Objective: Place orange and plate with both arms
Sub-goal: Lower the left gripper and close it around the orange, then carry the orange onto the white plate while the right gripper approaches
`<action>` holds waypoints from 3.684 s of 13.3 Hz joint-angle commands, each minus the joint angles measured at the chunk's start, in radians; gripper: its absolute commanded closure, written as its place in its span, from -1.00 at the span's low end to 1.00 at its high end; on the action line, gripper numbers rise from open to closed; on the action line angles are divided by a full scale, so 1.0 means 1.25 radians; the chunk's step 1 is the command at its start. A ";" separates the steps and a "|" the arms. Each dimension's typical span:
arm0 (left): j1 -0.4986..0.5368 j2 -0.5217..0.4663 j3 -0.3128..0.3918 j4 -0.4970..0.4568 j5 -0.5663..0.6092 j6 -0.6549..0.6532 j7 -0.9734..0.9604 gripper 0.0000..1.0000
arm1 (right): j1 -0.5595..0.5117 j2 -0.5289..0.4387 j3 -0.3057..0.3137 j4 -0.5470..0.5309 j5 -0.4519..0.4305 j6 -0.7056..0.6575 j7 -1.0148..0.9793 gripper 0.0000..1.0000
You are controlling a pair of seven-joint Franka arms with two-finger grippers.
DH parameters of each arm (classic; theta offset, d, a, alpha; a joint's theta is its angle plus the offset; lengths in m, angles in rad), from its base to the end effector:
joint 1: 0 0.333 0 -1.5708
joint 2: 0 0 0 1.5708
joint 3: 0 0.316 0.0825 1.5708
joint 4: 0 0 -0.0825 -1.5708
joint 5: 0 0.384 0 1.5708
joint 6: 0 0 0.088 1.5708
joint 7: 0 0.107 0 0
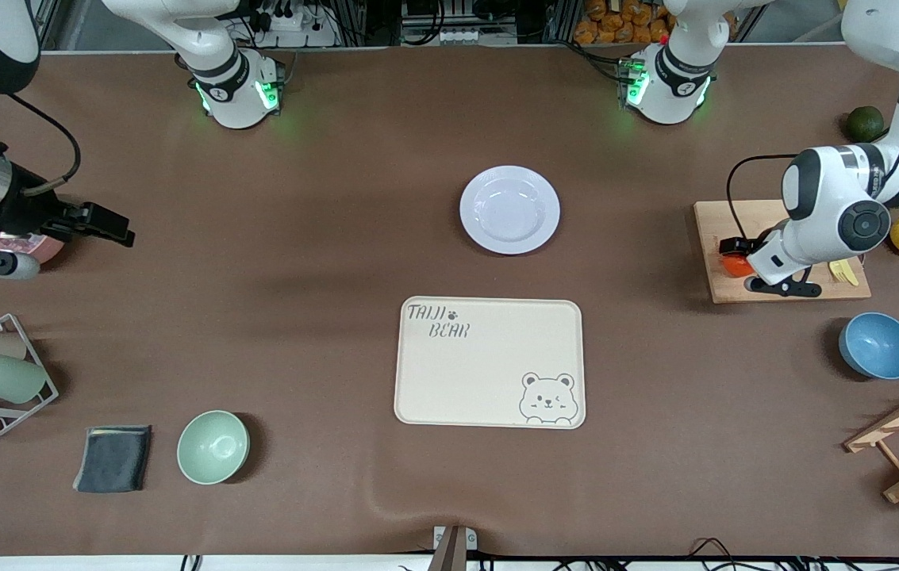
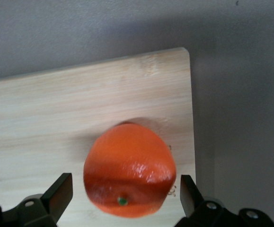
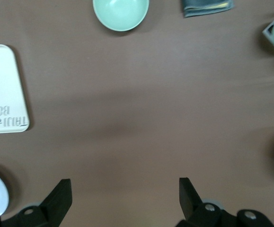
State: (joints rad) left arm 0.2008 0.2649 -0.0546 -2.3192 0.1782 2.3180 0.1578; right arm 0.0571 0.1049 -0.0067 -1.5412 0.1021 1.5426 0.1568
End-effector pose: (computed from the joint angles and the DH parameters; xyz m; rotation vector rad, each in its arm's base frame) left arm 0.4870 0.0742 0.2081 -3.0456 0.2293 0.4241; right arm 0.5795 0.0406 0.5770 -3.0420 0.1657 0.1730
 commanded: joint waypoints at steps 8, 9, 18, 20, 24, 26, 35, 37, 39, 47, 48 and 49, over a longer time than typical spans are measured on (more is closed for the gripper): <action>0.001 -0.056 -0.054 0.007 0.019 0.009 0.033 0.28 | -0.048 0.026 -0.007 -0.015 0.042 0.015 -0.038 -1.00; 0.001 -0.079 -0.065 0.013 0.019 -0.011 0.033 0.31 | -0.047 0.028 -0.007 -0.015 0.052 0.009 -0.014 -1.00; -0.005 -0.131 -0.339 0.222 -0.047 -0.364 -0.181 0.46 | -0.028 0.027 -0.004 -0.156 0.281 0.096 0.007 -1.00; -0.015 -0.075 -0.430 0.301 -0.073 -0.422 -0.324 0.46 | -0.025 0.019 -0.006 -0.184 0.312 0.132 0.008 -1.00; -0.186 0.092 -0.467 0.420 -0.066 -0.427 -0.623 0.46 | -0.021 0.007 -0.004 -0.262 0.435 0.203 -0.003 -1.00; -0.260 0.165 -0.467 0.478 -0.063 -0.425 -0.727 0.46 | -0.004 0.011 -0.003 -0.297 0.474 0.226 -0.008 -1.00; -0.368 0.322 -0.462 0.485 0.017 -0.328 -0.902 0.46 | 0.140 0.015 -0.004 -0.539 0.868 0.497 -0.262 -1.00; -0.389 0.352 -0.462 0.482 0.044 -0.319 -0.943 0.46 | 0.180 0.025 -0.003 -0.568 0.973 0.538 -0.351 -1.00; -0.396 0.364 -0.453 0.475 0.054 -0.320 -0.955 0.45 | 0.218 0.027 -0.004 -0.592 1.048 0.544 -0.404 -1.00; -0.400 0.326 -0.453 0.469 0.055 -0.360 -0.982 -1.00 | 0.359 0.080 -0.003 -0.641 1.336 0.634 -0.674 -1.00; -0.388 0.298 -0.452 0.481 0.055 -0.371 -0.978 -1.00 | 0.367 0.084 -0.003 -0.643 1.343 0.639 -0.676 -1.00; -0.368 0.274 -0.452 0.495 0.054 -0.384 -0.973 -1.00 | 0.384 0.085 -0.003 -0.645 1.359 0.651 -0.685 -1.00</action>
State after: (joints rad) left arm -0.2920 0.6921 -0.6213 -1.7166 0.2238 1.8880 -1.0499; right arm 0.4981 0.2164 -0.0003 -2.3336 1.7482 2.3318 -0.6605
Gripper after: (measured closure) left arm 0.000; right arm 0.000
